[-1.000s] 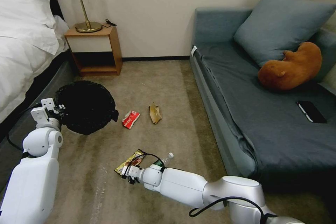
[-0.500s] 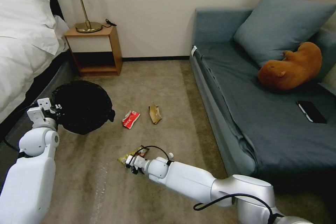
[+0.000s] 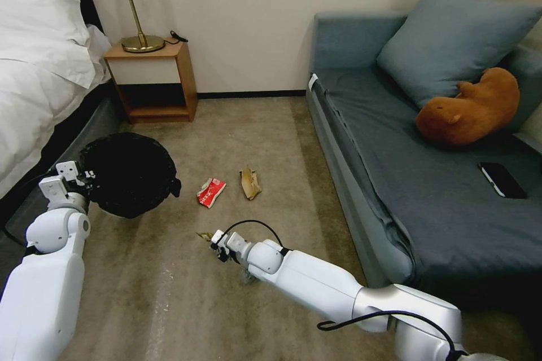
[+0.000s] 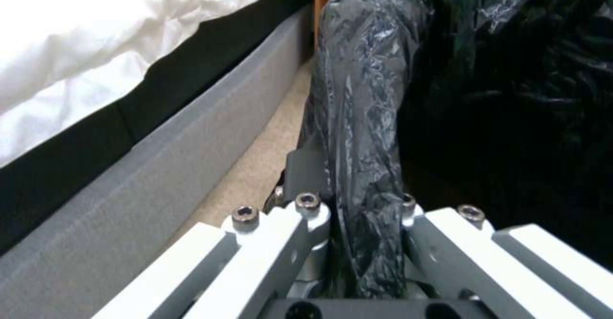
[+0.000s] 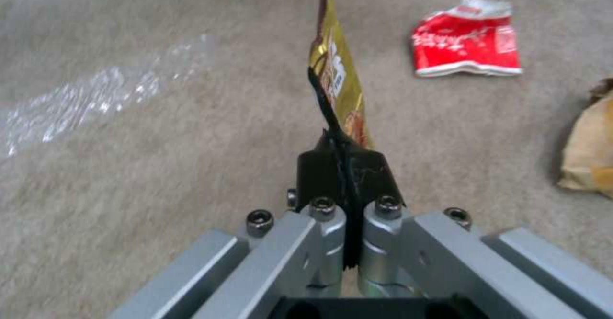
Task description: Pick up the trash bin, then pick up the garbage on the floor and place it into the trash bin.
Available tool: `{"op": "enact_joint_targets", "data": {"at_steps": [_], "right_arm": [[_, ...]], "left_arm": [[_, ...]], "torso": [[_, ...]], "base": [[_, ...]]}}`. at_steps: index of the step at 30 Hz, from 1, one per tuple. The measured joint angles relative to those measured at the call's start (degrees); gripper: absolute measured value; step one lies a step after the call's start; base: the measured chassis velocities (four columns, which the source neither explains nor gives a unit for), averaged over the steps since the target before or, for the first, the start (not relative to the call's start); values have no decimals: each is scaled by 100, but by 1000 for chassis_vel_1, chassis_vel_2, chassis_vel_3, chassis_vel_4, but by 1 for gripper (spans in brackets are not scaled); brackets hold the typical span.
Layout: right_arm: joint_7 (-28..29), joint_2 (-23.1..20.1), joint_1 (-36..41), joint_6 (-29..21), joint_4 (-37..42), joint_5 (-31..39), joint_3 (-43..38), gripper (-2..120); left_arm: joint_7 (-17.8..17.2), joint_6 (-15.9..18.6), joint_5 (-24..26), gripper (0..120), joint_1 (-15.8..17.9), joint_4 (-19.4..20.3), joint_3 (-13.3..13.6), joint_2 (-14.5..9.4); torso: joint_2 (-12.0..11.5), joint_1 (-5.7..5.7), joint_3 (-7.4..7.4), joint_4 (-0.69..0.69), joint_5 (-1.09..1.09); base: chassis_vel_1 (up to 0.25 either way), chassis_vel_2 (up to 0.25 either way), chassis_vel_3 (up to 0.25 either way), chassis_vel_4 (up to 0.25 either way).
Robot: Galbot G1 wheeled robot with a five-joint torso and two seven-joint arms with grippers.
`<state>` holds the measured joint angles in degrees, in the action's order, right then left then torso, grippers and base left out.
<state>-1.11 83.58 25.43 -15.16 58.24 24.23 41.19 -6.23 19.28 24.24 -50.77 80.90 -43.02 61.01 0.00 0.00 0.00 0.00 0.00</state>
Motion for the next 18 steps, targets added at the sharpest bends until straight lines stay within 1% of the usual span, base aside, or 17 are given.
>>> {"op": "enact_joint_targets", "data": {"at_steps": [7,18], "right_arm": [[0,-109,80,-13,158,11,-330,0],[-9,-245,266,-2,269,-44,-562,0]], "left_arm": [[146,-164,10,3,80,-320,35,-48],[177,-222,-6,3,114,-480,53,-37]], "torso": [[0,0,0,0,-1],[0,0,0,0,-1]], "base": [[0,0,0,0],[0,0,0,0]]}}
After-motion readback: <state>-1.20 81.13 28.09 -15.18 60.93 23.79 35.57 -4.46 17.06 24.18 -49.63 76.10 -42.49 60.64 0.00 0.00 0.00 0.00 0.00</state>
